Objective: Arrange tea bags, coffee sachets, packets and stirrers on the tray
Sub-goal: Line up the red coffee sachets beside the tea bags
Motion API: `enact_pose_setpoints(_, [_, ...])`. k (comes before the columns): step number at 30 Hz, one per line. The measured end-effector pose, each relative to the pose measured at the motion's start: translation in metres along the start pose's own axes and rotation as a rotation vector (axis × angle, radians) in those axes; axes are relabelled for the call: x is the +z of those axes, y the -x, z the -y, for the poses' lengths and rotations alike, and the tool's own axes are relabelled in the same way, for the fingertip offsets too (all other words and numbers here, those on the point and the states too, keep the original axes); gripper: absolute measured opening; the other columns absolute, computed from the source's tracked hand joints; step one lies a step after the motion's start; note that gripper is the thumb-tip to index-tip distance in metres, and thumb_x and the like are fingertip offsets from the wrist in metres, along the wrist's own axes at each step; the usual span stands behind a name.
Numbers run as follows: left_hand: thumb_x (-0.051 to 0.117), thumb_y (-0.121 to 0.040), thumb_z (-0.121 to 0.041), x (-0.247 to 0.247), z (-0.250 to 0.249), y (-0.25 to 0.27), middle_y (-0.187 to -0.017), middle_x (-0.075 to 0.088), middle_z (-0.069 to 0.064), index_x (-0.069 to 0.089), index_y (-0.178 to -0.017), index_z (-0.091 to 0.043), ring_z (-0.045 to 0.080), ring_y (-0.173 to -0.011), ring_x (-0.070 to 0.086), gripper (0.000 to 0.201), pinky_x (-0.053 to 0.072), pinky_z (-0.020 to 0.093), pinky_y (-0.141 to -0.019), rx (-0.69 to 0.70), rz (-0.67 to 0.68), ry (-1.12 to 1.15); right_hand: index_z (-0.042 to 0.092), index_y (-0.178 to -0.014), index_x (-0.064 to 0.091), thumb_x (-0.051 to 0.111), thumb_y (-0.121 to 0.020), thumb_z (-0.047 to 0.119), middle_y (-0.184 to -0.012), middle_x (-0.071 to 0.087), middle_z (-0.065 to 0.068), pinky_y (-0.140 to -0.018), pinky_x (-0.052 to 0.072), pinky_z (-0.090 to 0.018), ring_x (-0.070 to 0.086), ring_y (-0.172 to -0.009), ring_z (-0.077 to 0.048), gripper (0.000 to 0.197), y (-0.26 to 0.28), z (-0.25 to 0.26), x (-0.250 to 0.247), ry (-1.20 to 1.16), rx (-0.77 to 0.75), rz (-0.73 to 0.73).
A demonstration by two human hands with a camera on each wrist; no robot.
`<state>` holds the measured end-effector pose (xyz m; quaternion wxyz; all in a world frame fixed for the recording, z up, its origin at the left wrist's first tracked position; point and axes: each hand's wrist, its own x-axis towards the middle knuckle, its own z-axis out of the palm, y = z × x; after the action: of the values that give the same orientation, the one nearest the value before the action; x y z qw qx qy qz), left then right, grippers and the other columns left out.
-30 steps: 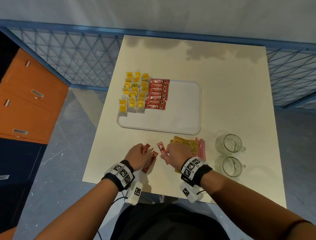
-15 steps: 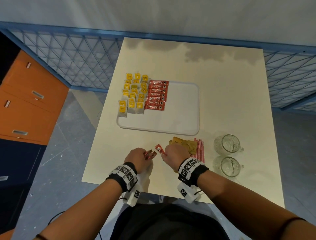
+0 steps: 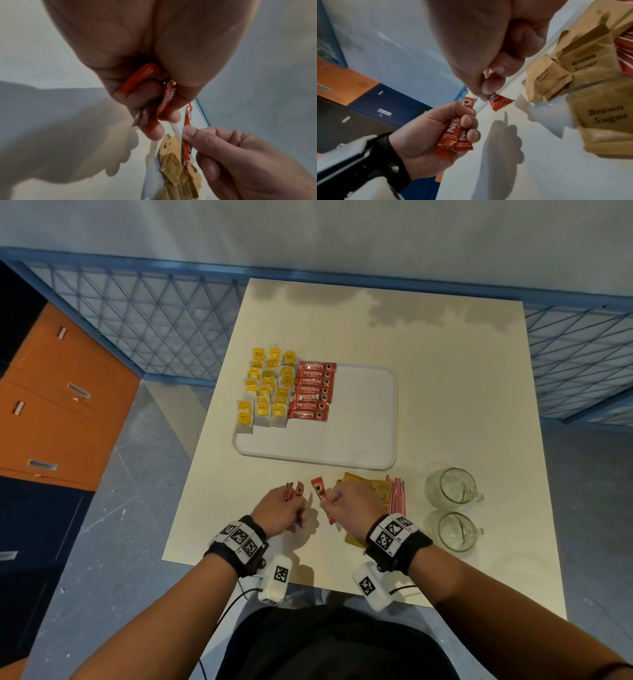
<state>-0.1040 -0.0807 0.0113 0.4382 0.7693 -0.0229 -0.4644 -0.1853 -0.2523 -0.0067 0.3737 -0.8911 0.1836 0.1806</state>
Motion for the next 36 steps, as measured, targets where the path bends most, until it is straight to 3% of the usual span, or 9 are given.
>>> enact_pose_setpoints(3, [0.045,-0.096,0.001,0.002,-0.007,0.005,-0.066,0.059,0.014,0.053,-0.086,-0.004,0.018,-0.053,0.061,0.014,0.045,0.021,-0.046,0.027,0.016,0.081,0.018,-0.074,0.073,0.068,-0.093,0.04,-0.078,0.072,0.004,-0.072,0.057,-0.034,0.068,-0.078,-0.013,0.029,0.002,0.003,-0.005,-0.121,0.037,-0.034])
enact_pose_setpoints(8, [0.057,-0.1,-0.006,-0.002,-0.004,0.0,-0.077,0.065,0.01,0.056,-0.113,-0.003,0.024,-0.063,0.064,0.014,0.052,0.03,-0.057,0.062,0.064,0.244,0.023,-0.075,0.074,0.072,-0.091,0.039,-0.068,0.071,0.008,-0.05,0.046,-0.019,0.064,-0.058,-0.009,0.023,0.004,0.013,-0.017,-0.289,0.079,-0.107])
enact_pose_setpoints(11, [0.062,-0.099,-0.01,-0.006,-0.008,0.001,-0.072,0.06,0.004,0.057,-0.105,-0.007,0.019,-0.059,0.057,0.009,0.048,0.029,-0.056,0.101,0.101,0.219,0.021,-0.075,0.074,0.072,-0.092,0.039,-0.063,0.072,0.005,-0.055,0.051,-0.023,0.067,-0.057,-0.01,0.025,0.003,0.02,-0.02,-0.379,0.109,-0.099])
enact_pose_setpoints(15, [0.073,-0.093,-0.02,-0.016,-0.013,0.001,-0.067,0.061,-0.004,0.061,-0.11,-0.005,0.011,-0.053,0.048,0.025,0.041,0.026,-0.05,0.176,0.089,0.117,0.021,-0.069,0.07,0.069,-0.081,0.052,-0.069,0.074,-0.001,-0.06,0.051,-0.03,0.066,-0.061,-0.014,0.033,0.0,0.031,-0.019,-0.499,0.127,-0.114])
enact_pose_setpoints(18, [0.077,-0.09,-0.014,-0.024,-0.022,0.003,-0.066,0.066,-0.012,0.067,-0.099,-0.016,0.002,-0.051,0.05,0.014,0.041,0.019,-0.051,0.27,0.085,0.024,0.022,-0.069,0.069,0.071,-0.081,0.051,-0.069,0.075,0.0,-0.069,0.059,-0.039,0.073,-0.073,-0.019,0.032,-0.007,0.041,-0.014,-0.534,0.136,-0.135])
enact_pose_setpoints(21, [0.079,-0.087,-0.014,-0.032,-0.027,0.002,-0.061,0.065,-0.014,0.069,-0.09,-0.014,-0.002,-0.051,0.051,0.01,0.04,0.014,-0.053,0.334,0.055,-0.047,0.019,-0.071,0.071,0.073,-0.091,0.043,-0.067,0.073,-0.003,-0.063,0.054,-0.035,0.07,-0.068,-0.026,0.031,-0.013,0.05,-0.009,-0.522,0.143,-0.148])
enact_pose_setpoints(26, [0.077,-0.085,-0.015,-0.05,-0.027,-0.003,-0.056,0.06,-0.009,0.07,-0.081,-0.013,0.005,-0.05,0.048,0.008,0.041,0.019,-0.05,0.302,0.008,-0.156,0.016,-0.071,0.071,0.072,-0.093,0.046,-0.068,0.074,-0.002,-0.06,0.051,-0.033,0.063,-0.057,-0.018,0.036,-0.019,0.06,-0.003,-0.546,0.142,-0.135])
enact_pose_setpoints(31, [0.066,-0.092,-0.017,-0.065,-0.025,-0.012,-0.051,0.055,-0.005,0.067,-0.073,-0.01,0.01,-0.046,0.048,0.021,0.039,0.022,-0.049,0.267,-0.02,-0.206,0.022,-0.083,0.069,0.075,-0.086,0.055,-0.073,0.073,0.0,-0.065,0.053,-0.036,0.064,-0.063,-0.014,0.034,-0.032,0.065,-0.001,-0.496,0.163,-0.127])
enact_pose_setpoints(36, [0.067,-0.094,-0.024,-0.079,-0.032,-0.017,-0.052,0.055,-0.002,0.064,-0.074,-0.006,0.011,-0.047,0.047,0.027,0.038,0.019,-0.05,0.274,0.003,-0.224,0.033,-0.116,0.057,0.082,-0.079,0.055,-0.091,0.071,-0.001,-0.067,0.054,-0.034,0.069,-0.079,-0.017,0.05,-0.039,0.068,-0.009,-0.57,0.188,-0.143])
